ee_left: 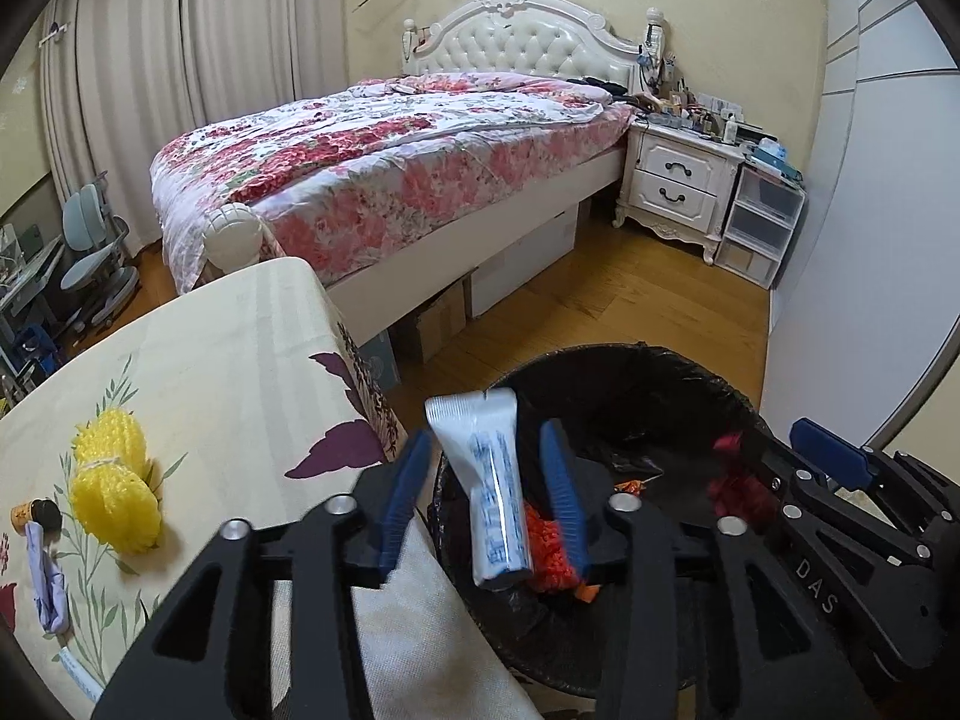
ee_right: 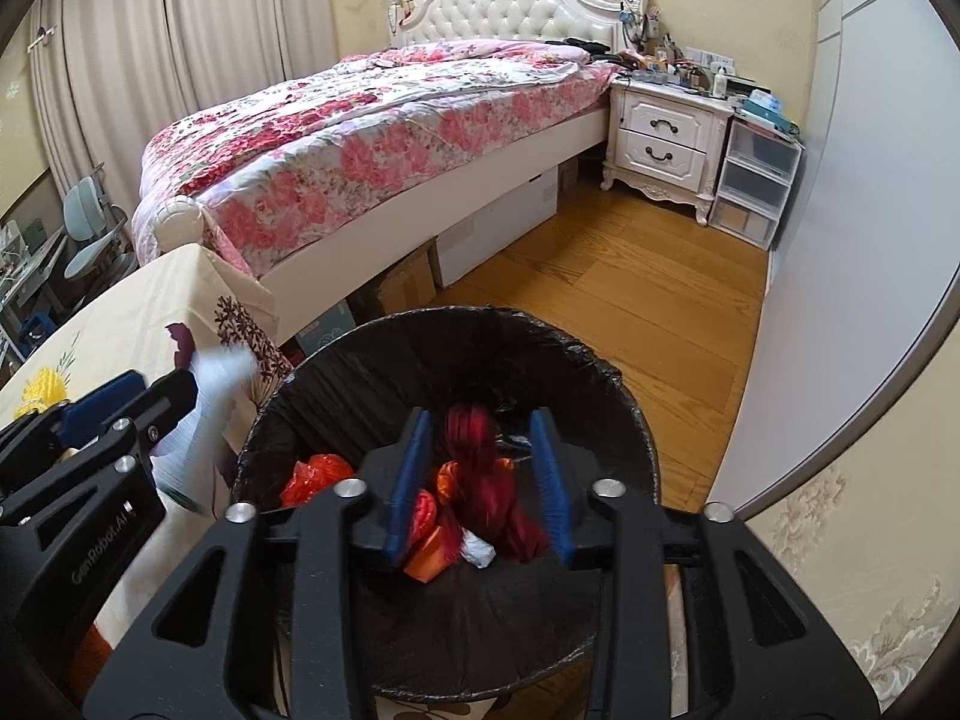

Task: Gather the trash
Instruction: 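Open both tools to drop the ribbon and tube into the bin, then grasp the lavender cloth with the left tool while the right tool grasps the yellow mesh sponge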

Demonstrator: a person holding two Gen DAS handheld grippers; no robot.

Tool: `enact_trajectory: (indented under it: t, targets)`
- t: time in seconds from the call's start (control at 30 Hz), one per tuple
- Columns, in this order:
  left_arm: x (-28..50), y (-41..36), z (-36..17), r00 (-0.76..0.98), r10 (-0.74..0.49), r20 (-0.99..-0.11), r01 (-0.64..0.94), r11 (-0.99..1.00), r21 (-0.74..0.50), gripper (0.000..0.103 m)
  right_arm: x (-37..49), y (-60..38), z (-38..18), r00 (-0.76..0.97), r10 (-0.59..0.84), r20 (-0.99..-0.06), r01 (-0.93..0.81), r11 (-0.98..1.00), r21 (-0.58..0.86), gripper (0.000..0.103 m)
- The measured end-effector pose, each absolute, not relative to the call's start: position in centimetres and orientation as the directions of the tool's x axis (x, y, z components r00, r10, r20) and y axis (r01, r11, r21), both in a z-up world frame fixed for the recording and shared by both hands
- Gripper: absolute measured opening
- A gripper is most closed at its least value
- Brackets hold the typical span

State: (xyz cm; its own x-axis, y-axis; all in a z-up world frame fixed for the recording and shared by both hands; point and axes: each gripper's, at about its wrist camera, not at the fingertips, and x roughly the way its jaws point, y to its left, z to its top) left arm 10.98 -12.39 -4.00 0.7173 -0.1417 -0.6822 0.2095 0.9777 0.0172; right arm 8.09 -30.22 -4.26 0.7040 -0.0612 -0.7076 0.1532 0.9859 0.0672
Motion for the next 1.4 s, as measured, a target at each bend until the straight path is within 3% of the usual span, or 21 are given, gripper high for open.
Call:
enact_trajectory:
  t: [0.07,0.13,0.2,0.33,1.33,1.4]
  targets:
    - [10.9,-12.4,-3.9,0.724,-0.134,-0.677,0.201,0.979,0.021,0.06,8.0,-30.4,-4.3,0.705,-0.072,-0.705,0.163,0.985,0.062,0.041]
    - [10.9,-12.3,-3.9,0.729,-0.119,-0.675,0.191,0.981,0.032,0.074,8.0,-30.6,-4.3,0.704,-0.081,-0.705,0.171,0.984,0.058,0.042]
    - [10.8,-12.1,-3.7,0.737,-0.102,-0.668,0.174,0.984,0.041,0.076,7.9,-30.7,-4.2,0.706,-0.09,-0.703,0.18,0.982,0.054,0.044]
    - [10.5,-11.1,-3.2,0.738,-0.077,-0.67,0.144,0.988,0.046,0.081,7.5,-30.4,-3.8,0.716,-0.11,-0.689,0.187,0.982,0.037,0.059]
    - [4.4,9.5,-3.5,0.665,0.252,-0.703,-0.252,0.962,0.106,0.081,5.2,-14.9,-2.4,0.703,0.155,-0.694,-0.16,0.985,0.058,0.061]
    - [4.4,10.4,-4.0,0.652,0.253,-0.714,-0.261,0.96,0.102,0.077,5.1,-14.0,-2.3,0.698,0.168,-0.696,-0.178,0.982,0.059,0.061]
